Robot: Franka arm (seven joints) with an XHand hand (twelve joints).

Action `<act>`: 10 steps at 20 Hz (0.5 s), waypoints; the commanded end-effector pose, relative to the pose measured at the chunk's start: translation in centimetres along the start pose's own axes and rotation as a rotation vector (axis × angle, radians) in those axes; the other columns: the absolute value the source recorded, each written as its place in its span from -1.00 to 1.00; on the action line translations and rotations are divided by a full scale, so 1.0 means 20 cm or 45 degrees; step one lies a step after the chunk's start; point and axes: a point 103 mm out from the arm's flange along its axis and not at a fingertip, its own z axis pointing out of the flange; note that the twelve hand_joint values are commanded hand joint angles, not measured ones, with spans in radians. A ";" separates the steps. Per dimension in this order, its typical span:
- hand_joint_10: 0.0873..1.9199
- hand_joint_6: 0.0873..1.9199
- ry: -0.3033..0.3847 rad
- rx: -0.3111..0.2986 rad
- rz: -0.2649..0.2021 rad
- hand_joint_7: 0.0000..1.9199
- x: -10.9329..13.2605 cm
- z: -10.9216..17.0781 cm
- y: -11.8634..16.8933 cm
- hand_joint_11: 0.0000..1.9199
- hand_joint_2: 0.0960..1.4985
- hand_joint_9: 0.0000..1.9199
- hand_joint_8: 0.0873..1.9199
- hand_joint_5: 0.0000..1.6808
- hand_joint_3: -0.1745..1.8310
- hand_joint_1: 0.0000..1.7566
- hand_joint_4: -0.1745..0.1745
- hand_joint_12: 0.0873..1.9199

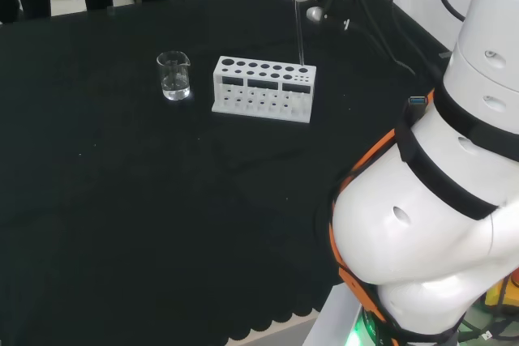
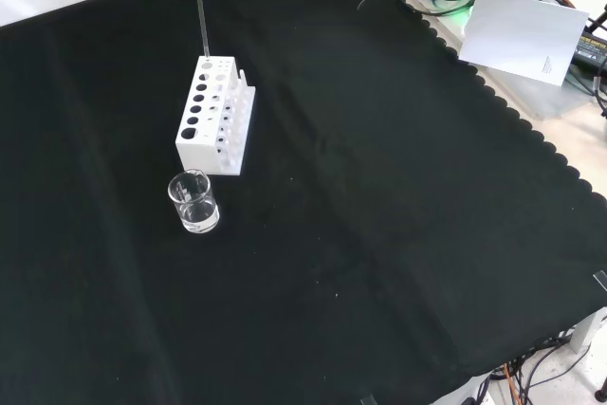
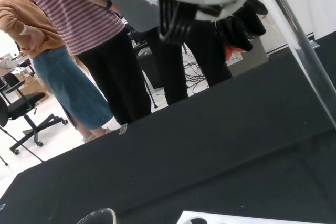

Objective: Put the glass rod back on the white test tube rack.

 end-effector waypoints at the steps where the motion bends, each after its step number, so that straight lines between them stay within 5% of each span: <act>1: -0.11 -0.10 0.023 0.031 0.030 0.20 -0.05 0.07 -0.01 0.70 -0.23 0.65 0.26 0.25 0.05 0.48 -1.00 -0.23; 10: -0.11 -0.10 0.004 0.055 0.056 0.20 -0.16 0.14 -0.03 0.70 -0.22 0.65 0.26 0.25 0.05 0.48 -1.00 -0.23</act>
